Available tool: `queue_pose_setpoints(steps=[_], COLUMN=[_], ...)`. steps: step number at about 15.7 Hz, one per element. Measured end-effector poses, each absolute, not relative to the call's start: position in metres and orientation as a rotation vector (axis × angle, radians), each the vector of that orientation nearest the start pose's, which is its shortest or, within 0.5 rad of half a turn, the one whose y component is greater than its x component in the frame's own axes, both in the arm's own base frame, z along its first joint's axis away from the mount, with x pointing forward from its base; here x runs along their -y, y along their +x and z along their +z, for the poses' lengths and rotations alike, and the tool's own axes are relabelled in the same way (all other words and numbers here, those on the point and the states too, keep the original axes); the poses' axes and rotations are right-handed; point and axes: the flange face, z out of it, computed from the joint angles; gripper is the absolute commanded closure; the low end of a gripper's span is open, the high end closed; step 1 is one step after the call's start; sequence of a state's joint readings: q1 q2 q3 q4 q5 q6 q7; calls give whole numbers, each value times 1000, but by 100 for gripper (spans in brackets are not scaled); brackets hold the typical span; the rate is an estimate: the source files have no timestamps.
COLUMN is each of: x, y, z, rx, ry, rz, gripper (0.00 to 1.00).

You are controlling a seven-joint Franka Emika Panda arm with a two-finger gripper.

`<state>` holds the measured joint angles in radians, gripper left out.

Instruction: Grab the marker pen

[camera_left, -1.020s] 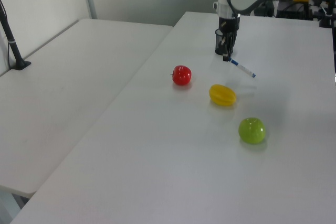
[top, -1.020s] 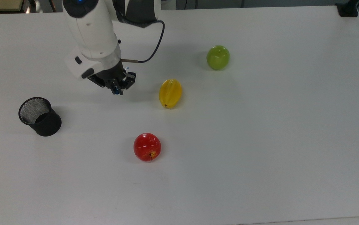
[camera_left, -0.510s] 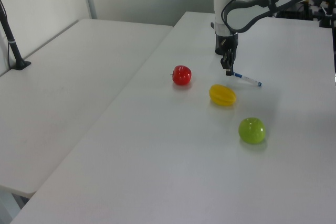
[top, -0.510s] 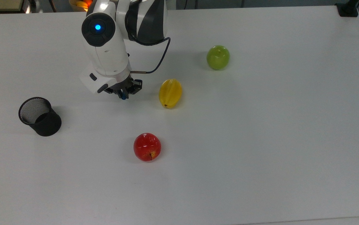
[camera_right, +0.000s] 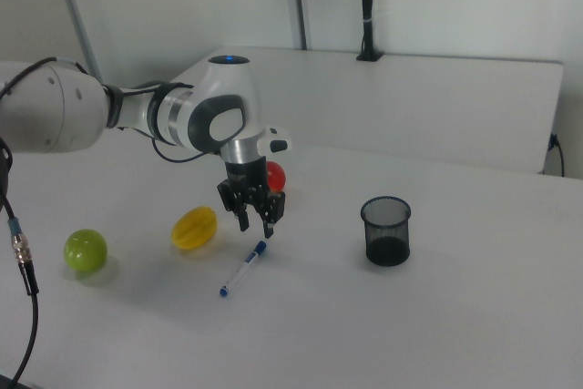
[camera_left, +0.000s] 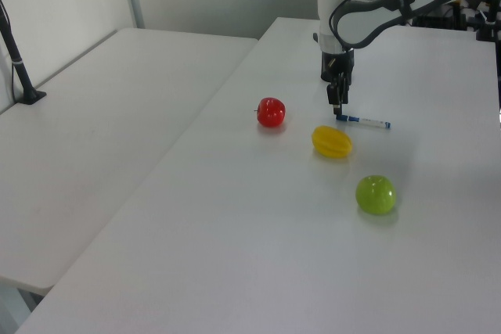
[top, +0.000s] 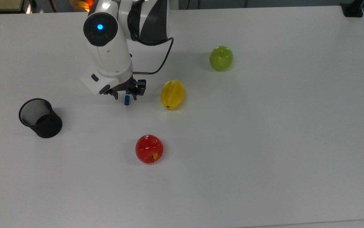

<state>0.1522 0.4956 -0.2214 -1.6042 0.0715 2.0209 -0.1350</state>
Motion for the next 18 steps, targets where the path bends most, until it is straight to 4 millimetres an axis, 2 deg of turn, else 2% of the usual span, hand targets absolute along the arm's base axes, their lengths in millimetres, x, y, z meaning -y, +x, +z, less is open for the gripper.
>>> queue_pose_setpoints(steps=[1, 4, 8, 10, 12, 14, 18], x=[26, 36, 61, 68, 66, 61, 61], y=[676, 669, 634, 612, 593, 575, 561], z=[360, 422, 508, 538, 553, 559, 565], rx=[73, -40, -130, -144, -137, -124, -111], ry=[-3173, -3160, -3122, -3105, -3090, -3082, -3097], rz=[66, -55, -99, -127, -124, -68, -34], gripper=[0, 0, 0, 0, 0, 0, 0])
